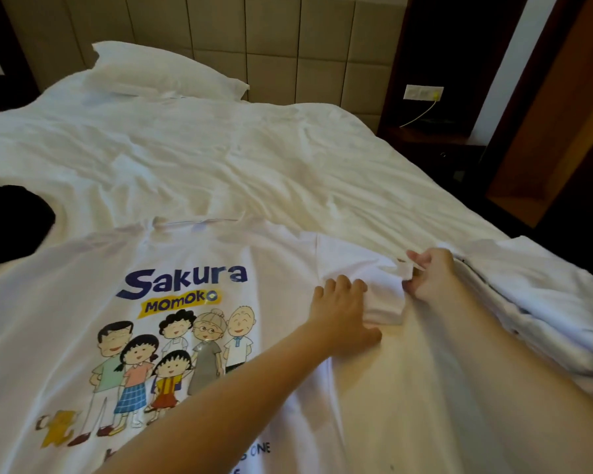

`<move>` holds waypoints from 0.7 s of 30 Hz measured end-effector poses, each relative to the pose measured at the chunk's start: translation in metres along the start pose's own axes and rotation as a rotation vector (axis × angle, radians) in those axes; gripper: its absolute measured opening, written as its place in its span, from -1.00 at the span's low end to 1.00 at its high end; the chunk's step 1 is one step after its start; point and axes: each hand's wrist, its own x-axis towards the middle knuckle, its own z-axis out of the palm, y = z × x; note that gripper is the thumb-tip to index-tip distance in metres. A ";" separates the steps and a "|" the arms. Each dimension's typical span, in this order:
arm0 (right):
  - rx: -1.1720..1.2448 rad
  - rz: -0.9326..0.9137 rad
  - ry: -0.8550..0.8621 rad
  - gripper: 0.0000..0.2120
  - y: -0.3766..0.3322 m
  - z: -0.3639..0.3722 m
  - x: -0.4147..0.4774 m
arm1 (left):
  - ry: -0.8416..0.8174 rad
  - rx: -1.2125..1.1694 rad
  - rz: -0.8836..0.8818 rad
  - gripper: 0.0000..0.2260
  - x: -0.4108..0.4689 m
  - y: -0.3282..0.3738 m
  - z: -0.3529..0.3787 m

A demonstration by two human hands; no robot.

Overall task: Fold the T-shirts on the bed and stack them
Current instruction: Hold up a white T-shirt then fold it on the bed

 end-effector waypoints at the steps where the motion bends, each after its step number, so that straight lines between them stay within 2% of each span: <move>1: 0.001 0.002 -0.021 -0.75 0.000 -0.004 -0.002 | 0.041 0.015 0.023 -0.38 0.000 0.004 0.004; 3: -0.055 0.007 -0.070 -0.62 0.001 -0.010 -0.004 | 0.122 0.002 0.065 -0.42 0.004 0.015 0.011; 5: -0.128 -0.012 -0.143 -0.54 0.004 -0.014 0.001 | 0.168 -0.012 0.090 -0.54 0.008 0.024 0.017; 8: -0.283 -0.061 -0.164 -0.62 0.010 -0.011 0.012 | 0.205 -0.065 0.085 -0.73 0.013 0.029 0.023; 10: -0.409 -0.111 -0.111 -0.72 0.012 -0.006 0.015 | 0.206 -0.282 0.065 -0.79 0.013 0.028 0.024; 12: -0.437 -0.167 -0.046 -0.71 0.009 -0.003 0.019 | 0.209 -0.517 0.067 -0.83 0.014 0.027 0.021; 15: -0.536 -0.221 0.095 -0.84 -0.007 0.003 0.032 | 0.350 -0.751 0.067 -0.84 0.018 0.030 0.018; 16: -0.541 -0.247 0.174 -0.79 -0.012 0.004 0.035 | 0.414 -0.801 0.087 -0.86 0.019 0.032 0.016; 18: -0.494 -0.362 0.218 -0.67 -0.025 0.005 0.042 | 0.454 -0.854 0.127 -0.85 0.022 0.037 0.014; 21: -0.592 -0.397 0.247 -0.68 -0.038 0.000 0.041 | 0.345 -0.794 0.174 -0.70 0.024 0.041 0.022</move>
